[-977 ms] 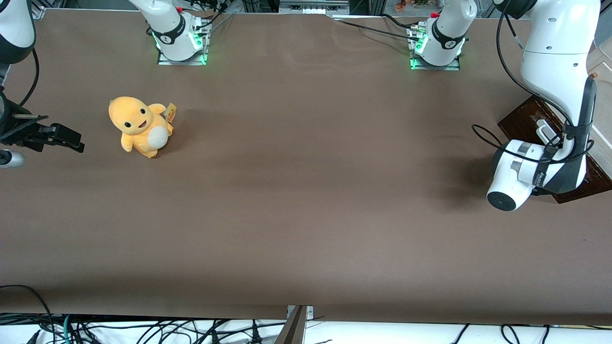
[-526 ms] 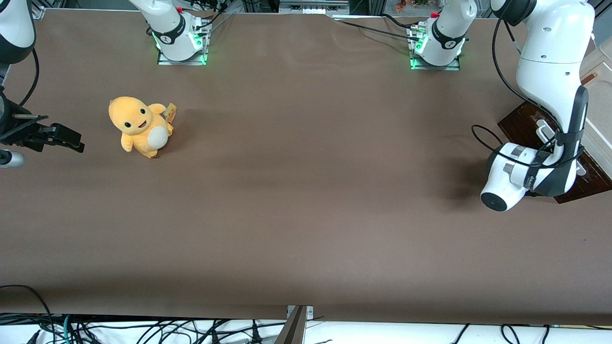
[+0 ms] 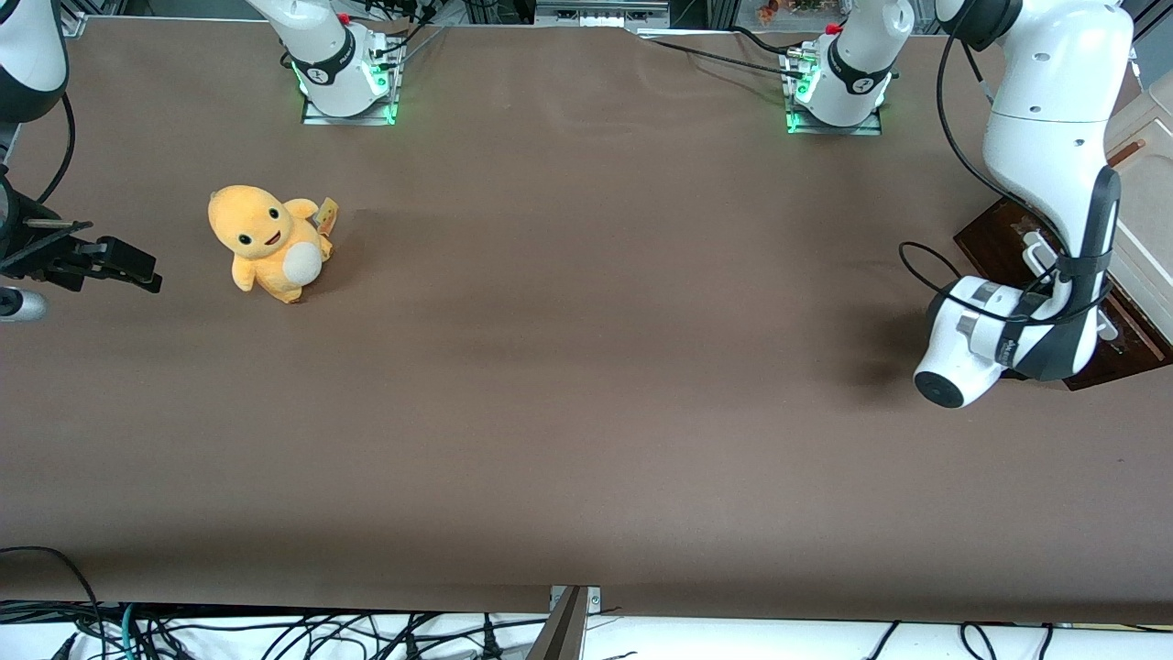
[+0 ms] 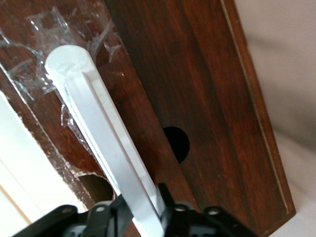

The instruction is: Open lower drawer with left arm only

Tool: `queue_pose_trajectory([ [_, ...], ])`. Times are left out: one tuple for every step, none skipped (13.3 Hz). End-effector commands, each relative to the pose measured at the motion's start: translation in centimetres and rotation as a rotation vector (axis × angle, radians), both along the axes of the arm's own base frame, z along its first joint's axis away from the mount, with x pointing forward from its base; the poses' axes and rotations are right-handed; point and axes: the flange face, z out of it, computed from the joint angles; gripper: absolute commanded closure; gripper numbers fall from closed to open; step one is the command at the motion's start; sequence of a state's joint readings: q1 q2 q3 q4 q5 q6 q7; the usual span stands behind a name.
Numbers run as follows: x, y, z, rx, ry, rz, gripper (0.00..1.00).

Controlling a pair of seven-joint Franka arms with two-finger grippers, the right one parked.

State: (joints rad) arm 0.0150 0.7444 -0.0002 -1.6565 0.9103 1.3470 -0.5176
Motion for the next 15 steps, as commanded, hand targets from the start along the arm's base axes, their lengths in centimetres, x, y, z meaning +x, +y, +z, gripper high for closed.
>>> queue_pose_trajectory([
  [1.4, -3.0, -0.4, -0.004, 0.042, -0.038, 1.00],
  [1.5, -3.6, -0.6, -0.006, 0.045, -0.048, 1.00],
  [1.5, -4.3, -0.7, -0.002, 0.052, -0.053, 1.00],
  [1.4, -4.3, -0.7, 0.003, 0.056, -0.050, 1.00],
  [1.5, -4.4, -0.5, 0.001, 0.053, -0.048, 1.00],
  [2.1, -4.7, 0.1, -0.004, 0.045, -0.051, 1.00],
  [2.3, -4.9, 0.5, -0.014, 0.063, -0.052, 1.00],
  [2.6, -5.5, 0.8, -0.019, 0.076, -0.058, 1.00],
  [2.9, -6.2, 0.9, -0.019, 0.076, -0.066, 1.00],
  [3.0, -6.5, 0.6, -0.012, 0.086, -0.060, 1.00],
  [2.9, -7.0, 0.3, -0.020, 0.090, -0.054, 1.00],
  [2.9, -7.0, 0.3, -0.023, 0.090, -0.051, 1.00],
  [2.9, -7.0, 0.3, -0.024, 0.091, -0.052, 1.00],
  [2.9, -7.0, 0.3, -0.024, 0.091, -0.052, 1.00],
  [2.9, -6.9, 0.3, -0.024, 0.092, -0.051, 0.76],
])
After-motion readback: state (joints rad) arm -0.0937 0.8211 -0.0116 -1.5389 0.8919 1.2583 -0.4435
